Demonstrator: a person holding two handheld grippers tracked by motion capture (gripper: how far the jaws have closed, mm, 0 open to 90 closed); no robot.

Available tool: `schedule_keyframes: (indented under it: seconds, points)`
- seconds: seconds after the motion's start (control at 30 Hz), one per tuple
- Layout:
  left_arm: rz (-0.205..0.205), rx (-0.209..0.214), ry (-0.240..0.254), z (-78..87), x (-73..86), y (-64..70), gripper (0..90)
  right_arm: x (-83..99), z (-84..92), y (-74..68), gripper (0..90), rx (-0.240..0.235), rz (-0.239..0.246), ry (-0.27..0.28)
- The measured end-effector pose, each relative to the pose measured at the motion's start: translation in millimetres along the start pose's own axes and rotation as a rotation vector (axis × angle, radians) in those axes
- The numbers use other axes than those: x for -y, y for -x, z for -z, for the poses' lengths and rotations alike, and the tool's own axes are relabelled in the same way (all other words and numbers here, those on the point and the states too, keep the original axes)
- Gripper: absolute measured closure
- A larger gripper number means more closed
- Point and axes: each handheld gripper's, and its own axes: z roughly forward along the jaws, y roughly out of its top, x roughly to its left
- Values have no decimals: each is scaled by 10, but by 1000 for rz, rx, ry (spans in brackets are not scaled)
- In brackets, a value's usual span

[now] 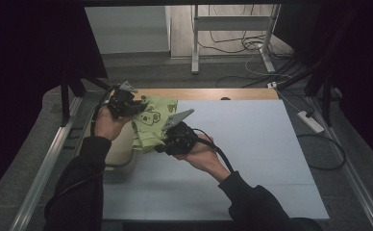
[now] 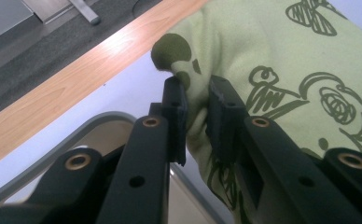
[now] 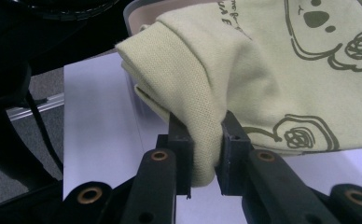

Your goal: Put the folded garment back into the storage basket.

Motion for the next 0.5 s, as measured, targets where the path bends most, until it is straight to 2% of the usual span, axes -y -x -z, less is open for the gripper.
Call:
schedule_keyframes:
  seconds: [0.5]
  points:
    - [36, -36, -1, 147, 106, -205, 780, -178, -219, -27, 782, -18, 8, 13]
